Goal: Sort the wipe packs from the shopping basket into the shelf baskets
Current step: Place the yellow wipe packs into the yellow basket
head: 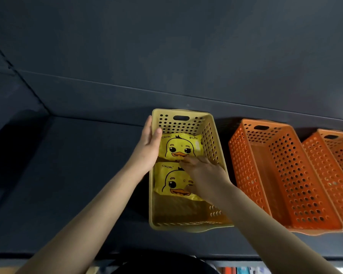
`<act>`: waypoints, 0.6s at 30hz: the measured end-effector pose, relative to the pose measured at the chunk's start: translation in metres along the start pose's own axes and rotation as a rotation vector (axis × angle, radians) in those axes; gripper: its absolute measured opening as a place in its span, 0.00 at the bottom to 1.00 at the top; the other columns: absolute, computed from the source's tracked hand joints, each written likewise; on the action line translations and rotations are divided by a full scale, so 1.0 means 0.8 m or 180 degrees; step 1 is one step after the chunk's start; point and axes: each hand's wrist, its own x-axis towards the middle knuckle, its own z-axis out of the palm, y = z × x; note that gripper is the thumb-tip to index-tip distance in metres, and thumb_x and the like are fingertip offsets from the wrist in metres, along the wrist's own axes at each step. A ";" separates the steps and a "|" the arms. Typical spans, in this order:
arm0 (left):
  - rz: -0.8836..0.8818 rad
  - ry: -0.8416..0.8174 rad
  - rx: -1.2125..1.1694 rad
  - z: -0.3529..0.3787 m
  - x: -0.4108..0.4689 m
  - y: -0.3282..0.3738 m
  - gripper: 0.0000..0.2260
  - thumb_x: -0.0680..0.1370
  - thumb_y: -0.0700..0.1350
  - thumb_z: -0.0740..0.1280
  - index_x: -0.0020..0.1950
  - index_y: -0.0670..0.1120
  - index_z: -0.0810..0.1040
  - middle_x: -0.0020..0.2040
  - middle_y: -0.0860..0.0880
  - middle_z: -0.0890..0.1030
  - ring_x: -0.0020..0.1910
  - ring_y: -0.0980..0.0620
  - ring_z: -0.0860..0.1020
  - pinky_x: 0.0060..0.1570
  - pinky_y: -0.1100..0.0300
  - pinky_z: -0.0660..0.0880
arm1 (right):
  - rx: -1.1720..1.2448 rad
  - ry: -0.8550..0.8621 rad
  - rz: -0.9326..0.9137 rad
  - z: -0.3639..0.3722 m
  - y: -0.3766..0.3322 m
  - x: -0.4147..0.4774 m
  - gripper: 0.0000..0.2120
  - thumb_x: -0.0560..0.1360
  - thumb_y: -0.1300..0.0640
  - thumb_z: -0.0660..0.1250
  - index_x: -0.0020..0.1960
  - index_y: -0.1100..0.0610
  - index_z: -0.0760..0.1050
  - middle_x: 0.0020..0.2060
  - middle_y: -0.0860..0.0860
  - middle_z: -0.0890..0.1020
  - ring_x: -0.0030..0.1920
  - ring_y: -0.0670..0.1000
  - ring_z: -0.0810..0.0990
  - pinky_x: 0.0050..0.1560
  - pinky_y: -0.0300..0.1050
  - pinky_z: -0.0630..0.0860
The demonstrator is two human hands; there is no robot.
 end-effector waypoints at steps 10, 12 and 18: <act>0.0127 -0.0041 -0.0129 0.002 0.006 -0.008 0.26 0.82 0.59 0.49 0.78 0.60 0.43 0.79 0.58 0.51 0.75 0.55 0.58 0.67 0.58 0.58 | 0.0948 -0.0333 0.0279 0.033 -0.009 0.013 0.37 0.77 0.50 0.66 0.79 0.47 0.48 0.78 0.48 0.47 0.77 0.55 0.46 0.76 0.51 0.49; 0.0135 -0.0035 -0.0141 0.002 0.008 -0.011 0.26 0.82 0.59 0.49 0.78 0.60 0.43 0.79 0.58 0.51 0.76 0.55 0.58 0.67 0.59 0.57 | 0.1193 -0.0215 0.0253 0.033 -0.011 0.019 0.37 0.76 0.54 0.68 0.78 0.46 0.51 0.77 0.50 0.49 0.77 0.56 0.51 0.76 0.50 0.52; 0.0176 -0.0039 -0.0209 0.000 0.011 -0.013 0.26 0.82 0.59 0.49 0.78 0.60 0.44 0.79 0.58 0.52 0.75 0.55 0.58 0.70 0.55 0.59 | 0.1081 0.0239 0.0736 0.027 -0.009 0.007 0.40 0.72 0.52 0.73 0.77 0.45 0.55 0.73 0.53 0.56 0.69 0.58 0.69 0.68 0.52 0.70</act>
